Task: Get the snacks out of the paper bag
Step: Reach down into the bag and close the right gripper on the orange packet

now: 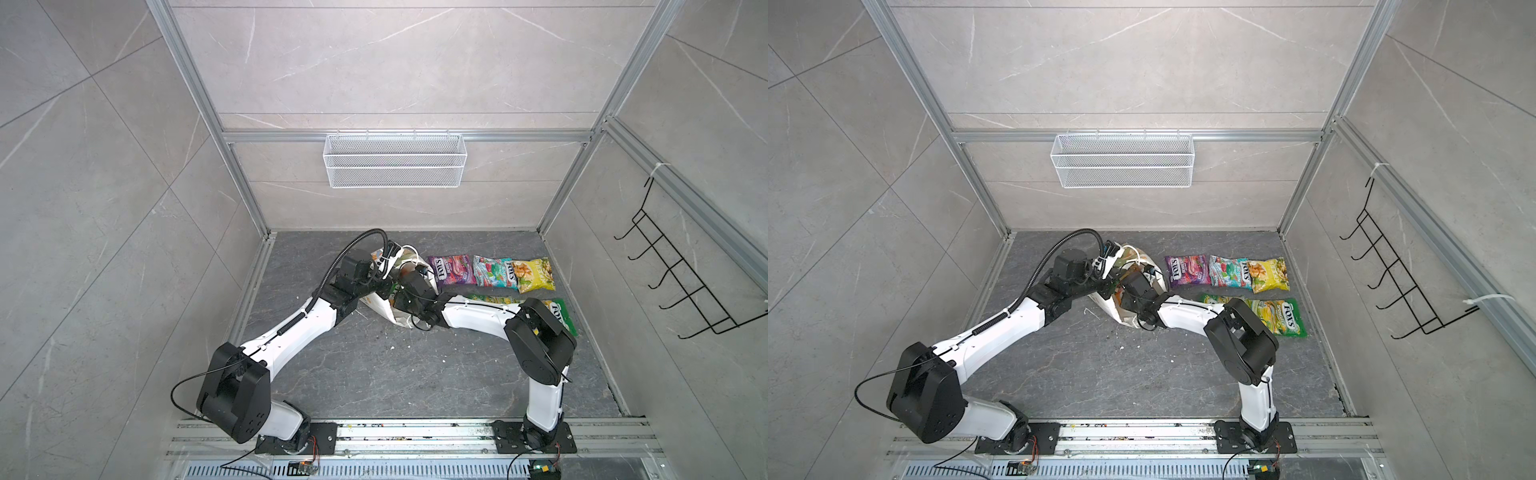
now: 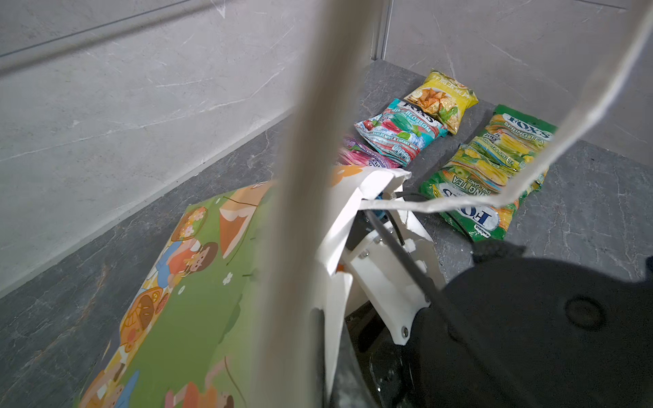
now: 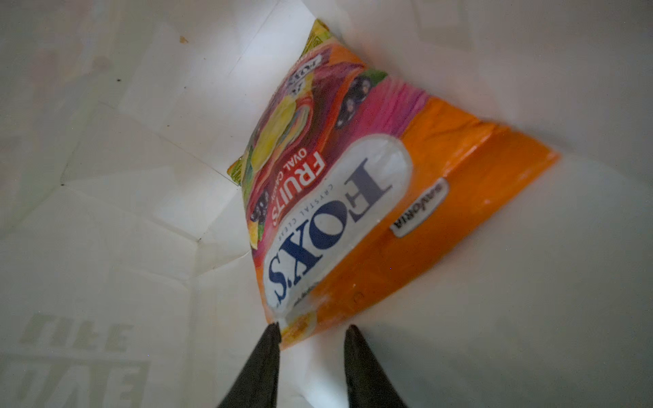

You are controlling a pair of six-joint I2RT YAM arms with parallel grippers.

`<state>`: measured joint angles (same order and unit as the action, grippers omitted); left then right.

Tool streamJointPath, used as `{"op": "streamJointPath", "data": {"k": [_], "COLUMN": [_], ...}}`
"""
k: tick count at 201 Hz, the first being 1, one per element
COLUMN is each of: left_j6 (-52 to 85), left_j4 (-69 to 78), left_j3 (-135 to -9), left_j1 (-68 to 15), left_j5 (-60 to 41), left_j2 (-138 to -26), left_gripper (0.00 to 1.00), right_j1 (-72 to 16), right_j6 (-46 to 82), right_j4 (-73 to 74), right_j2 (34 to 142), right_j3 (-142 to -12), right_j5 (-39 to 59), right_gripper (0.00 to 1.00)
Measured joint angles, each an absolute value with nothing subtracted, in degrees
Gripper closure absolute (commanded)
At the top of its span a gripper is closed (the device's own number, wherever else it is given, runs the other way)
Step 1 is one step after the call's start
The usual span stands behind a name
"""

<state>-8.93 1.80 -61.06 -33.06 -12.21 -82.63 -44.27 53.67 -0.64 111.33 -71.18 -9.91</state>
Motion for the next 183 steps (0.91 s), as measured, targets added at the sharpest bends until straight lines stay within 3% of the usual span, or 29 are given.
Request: {"op": "streamJointPath", "data": {"k": [20, 58, 96, 183], "left_j6": [-8.9, -8.7, -8.7, -8.7], "left_j4": [1.8, 1.8, 1.8, 3.4], "left_j3": [-61.1, -61.1, -61.1, -61.0], "left_j1": [-33.1, -33.2, -33.3, -33.5], "left_j5": [-12.2, -12.2, -12.1, -11.9], "left_j2": [-82.6, -82.6, -82.6, -82.7], "left_gripper": [1.00, 1.00, 1.00, 1.00], "right_j1": [-44.3, -44.3, -44.3, -44.3], "right_j6": [54.9, 58.0, 59.0, 56.4], "right_j4": [-0.6, 0.0, 0.3, 1.5], "right_j2": [112.7, 114.8, 115.4, 108.6], "right_j3": [-72.0, -73.1, -73.2, -68.9], "right_j5": [-10.8, -12.5, -13.2, -14.2], "right_gripper": [0.69, 0.89, 1.00, 1.00]}}
